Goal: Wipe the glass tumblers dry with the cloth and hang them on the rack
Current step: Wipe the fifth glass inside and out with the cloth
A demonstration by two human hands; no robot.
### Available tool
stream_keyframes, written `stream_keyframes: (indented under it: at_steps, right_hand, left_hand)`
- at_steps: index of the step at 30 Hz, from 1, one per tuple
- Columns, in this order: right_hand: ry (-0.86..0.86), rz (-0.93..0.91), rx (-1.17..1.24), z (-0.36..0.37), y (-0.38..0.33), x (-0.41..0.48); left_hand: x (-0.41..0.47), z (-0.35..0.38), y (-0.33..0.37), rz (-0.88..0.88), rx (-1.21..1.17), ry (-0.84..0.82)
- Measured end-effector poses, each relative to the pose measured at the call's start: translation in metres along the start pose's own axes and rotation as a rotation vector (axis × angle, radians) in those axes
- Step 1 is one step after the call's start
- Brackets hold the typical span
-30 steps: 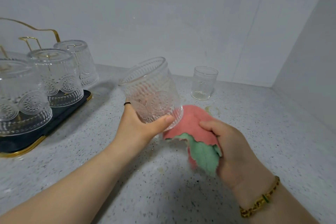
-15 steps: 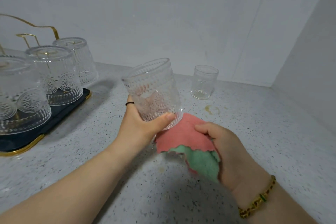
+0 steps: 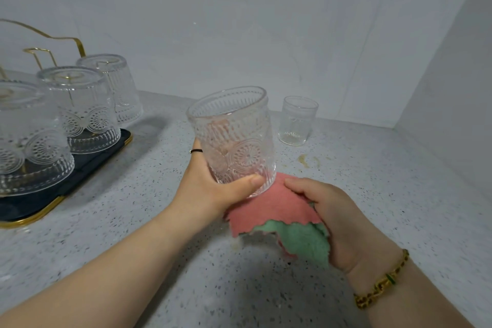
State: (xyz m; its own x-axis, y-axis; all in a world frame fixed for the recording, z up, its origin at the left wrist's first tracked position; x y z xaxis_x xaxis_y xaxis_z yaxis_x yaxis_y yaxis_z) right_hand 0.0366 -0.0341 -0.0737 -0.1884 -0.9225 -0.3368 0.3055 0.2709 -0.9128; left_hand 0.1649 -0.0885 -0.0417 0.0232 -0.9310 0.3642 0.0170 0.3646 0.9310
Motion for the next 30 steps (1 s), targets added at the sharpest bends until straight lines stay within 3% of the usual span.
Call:
stream_keyframes:
  at_steps: [4, 8, 14, 19, 25, 30]
  right_hand:
    - [0.155, -0.04, 0.179, -0.019, -0.008, 0.01]
    - [0.032, -0.026, 0.297, 0.0, 0.001, 0.016]
    - [-0.069, 0.039, 0.103, 0.007, 0.012, 0.011]
    - [0.18, -0.006, -0.036, -0.019, -0.006, 0.005]
    - [0.423, -0.292, 0.138, -0.047, -0.043, -0.003]
    - [0.44, -0.622, 0.067, -0.048, -0.071, -0.024]
  left_hand:
    - [0.0, 0.005, 0.002, 0.033, -0.016, -0.08]
    - [-0.009, 0.013, 0.0, -0.002, -0.001, -0.126]
    - [0.001, 0.002, -0.001, -0.037, -0.016, -0.003]
    - [0.011, -0.011, 0.0, -0.02, 0.007, 0.027]
    - [0.011, -0.006, 0.001, 0.03, 0.145, -0.069]
    - [0.003, 0.003, -0.008, 0.031, 0.327, -0.173]
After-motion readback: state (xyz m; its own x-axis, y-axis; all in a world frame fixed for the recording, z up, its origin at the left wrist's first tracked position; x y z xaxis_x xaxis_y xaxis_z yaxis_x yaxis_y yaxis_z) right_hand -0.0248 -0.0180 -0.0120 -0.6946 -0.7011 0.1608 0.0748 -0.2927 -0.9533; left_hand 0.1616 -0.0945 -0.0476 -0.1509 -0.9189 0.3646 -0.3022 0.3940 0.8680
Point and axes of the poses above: each hand's wrist, its own x-axis towards the middle knuckle, its own z-axis out of the palm, y = z × x, the point moved 8 cm from there along x, towards the middle knuckle, and after that the axes turned 13 degrees about y, right-handed, at the moved point
